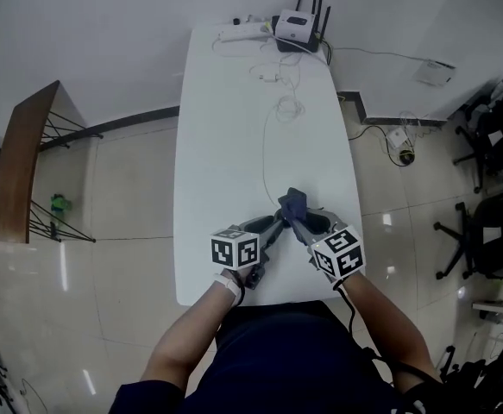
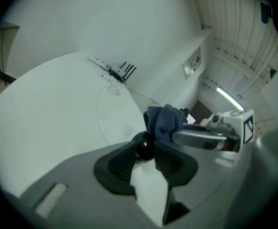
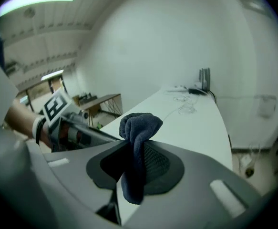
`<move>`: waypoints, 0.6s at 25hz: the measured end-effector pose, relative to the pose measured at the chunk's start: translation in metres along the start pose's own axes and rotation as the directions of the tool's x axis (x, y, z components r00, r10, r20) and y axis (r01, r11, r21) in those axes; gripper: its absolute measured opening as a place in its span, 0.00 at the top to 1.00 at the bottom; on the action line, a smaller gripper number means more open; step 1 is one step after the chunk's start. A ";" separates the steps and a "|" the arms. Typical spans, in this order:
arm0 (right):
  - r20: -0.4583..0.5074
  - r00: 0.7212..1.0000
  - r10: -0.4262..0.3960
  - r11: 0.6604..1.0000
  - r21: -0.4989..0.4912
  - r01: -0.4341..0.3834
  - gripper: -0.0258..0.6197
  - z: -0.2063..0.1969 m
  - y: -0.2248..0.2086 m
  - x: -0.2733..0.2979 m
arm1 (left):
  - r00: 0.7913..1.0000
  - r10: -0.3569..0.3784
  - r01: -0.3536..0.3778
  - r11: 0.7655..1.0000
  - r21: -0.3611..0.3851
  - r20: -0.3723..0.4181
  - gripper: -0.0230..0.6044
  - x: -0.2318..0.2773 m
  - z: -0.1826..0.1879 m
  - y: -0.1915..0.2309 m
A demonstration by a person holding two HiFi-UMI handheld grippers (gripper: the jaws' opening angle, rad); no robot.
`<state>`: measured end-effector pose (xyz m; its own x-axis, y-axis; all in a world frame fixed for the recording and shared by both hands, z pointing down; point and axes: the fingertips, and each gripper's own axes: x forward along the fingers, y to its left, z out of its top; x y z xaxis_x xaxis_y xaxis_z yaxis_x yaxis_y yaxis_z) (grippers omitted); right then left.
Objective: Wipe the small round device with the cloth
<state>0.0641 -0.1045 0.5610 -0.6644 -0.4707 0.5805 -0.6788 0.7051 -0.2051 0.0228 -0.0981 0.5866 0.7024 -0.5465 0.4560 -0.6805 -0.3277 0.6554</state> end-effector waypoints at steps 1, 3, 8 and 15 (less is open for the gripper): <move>-0.018 1.000 -0.011 0.995 -0.101 0.009 0.84 0.000 0.011 0.001 | 1.000 -0.008 0.008 1.000 -0.005 0.001 0.78 -0.001 -0.001 0.001; -0.045 0.998 -0.040 0.969 -0.246 0.028 0.84 0.002 0.030 0.003 | 1.000 -0.022 0.022 1.000 -0.013 -0.001 0.78 -0.003 -0.005 0.003; 0.044 0.997 -0.065 0.988 -0.139 0.070 0.84 0.025 0.022 -0.010 | 0.998 -0.063 0.063 0.998 -0.027 -0.001 0.78 -0.009 -0.006 0.005; 0.087 0.995 -0.043 0.922 0.387 0.006 0.84 0.020 -0.072 -0.010 | 0.999 -0.049 0.049 0.999 -0.008 0.007 0.78 -0.015 0.001 0.003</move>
<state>0.1135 -0.1608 0.5542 -0.6590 -0.5452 0.5182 -0.7512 0.4417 -0.4906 0.0098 -0.0914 0.5811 0.7332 -0.5351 0.4196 -0.6439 -0.3481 0.6813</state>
